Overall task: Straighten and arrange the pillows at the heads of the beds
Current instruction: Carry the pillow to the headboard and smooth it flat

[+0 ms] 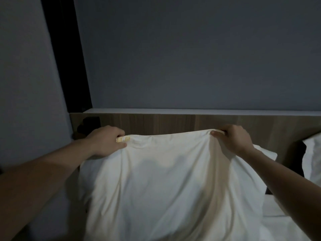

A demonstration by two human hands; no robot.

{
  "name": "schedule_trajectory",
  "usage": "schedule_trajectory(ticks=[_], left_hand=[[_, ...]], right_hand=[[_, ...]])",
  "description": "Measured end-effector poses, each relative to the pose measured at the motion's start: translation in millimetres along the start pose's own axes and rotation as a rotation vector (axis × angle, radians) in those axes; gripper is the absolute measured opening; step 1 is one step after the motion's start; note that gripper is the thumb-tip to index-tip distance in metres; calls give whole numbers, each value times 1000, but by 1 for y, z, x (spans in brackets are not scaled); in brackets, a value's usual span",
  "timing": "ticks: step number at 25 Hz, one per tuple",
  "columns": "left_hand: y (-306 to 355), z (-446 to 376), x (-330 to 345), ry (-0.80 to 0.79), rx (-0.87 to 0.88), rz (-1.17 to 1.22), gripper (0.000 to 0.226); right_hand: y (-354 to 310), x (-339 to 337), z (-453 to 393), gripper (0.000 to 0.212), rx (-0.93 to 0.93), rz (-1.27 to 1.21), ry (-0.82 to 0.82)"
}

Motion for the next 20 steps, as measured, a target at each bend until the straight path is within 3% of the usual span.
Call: schedule_trajectory(ticks=[4,9,12,14,16,18,20], left_hand=[[-4,-19,10,-10,-26,-4,28],[-12,-43,6,65,-55,-54,22],[-14,-54,9,65,-42,-138,4],[-10,-62,21,4,4,-372,13],[-10,-67,14,64,18,-491,17],[-21,-68,-2,116,-34,-435,19],[-33,-69,-4,68,-105,-327,28]], right_hand=[[16,16,-8,49,37,22,-17],[27,20,-18,34,40,37,82],[37,34,-22,36,52,33,76],[41,42,-25,36,62,40,64],[39,39,-30,33,50,38,95],[31,29,-38,27,5,40,168],[22,21,-49,23,-66,92,243]])
Point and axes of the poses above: each hand's wrist, its own z-axis away from the middle knuckle, its own x-axis out of the palm, y = z × x, the point moved 9 cm from there along -z, towards the middle knuckle, and after that the axes turned 4 degrees about -y, right-handed, at the moved point
